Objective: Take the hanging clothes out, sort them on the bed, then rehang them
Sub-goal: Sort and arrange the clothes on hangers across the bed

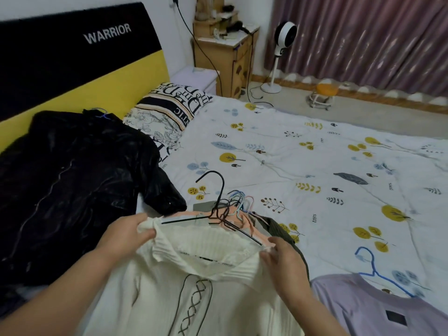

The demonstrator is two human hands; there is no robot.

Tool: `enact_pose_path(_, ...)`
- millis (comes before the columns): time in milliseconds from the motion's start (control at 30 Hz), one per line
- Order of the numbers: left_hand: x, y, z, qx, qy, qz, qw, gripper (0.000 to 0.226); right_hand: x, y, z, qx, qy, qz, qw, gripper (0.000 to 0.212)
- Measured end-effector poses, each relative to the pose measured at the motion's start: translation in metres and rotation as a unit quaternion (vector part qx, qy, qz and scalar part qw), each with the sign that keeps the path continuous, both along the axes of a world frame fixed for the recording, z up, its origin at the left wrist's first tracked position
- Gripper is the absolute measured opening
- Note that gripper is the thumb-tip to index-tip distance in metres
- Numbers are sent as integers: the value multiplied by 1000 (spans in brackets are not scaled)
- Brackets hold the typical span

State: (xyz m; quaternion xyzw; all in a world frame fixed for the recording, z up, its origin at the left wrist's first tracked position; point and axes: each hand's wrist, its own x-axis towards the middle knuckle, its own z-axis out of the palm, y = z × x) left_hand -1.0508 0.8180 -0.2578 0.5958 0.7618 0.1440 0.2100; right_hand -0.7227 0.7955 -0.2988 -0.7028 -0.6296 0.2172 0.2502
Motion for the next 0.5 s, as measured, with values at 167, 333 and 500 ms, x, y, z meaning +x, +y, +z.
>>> enact_pose_path(167, 5, -62, 52, 52, -10, 25, 998, 28, -1, -46, 47, 1, -9, 15, 1000, 24)
enact_pose_path(333, 15, -130, 97, 104, 8, 30, 994, 27, 10, -107, 96, 57, 6, 42, 997, 30)
enact_pose_path(500, 27, -188, 145, 167, 45, 9, 985, 29, 24, -159, 144, 124, 8, 32, 992, 18)
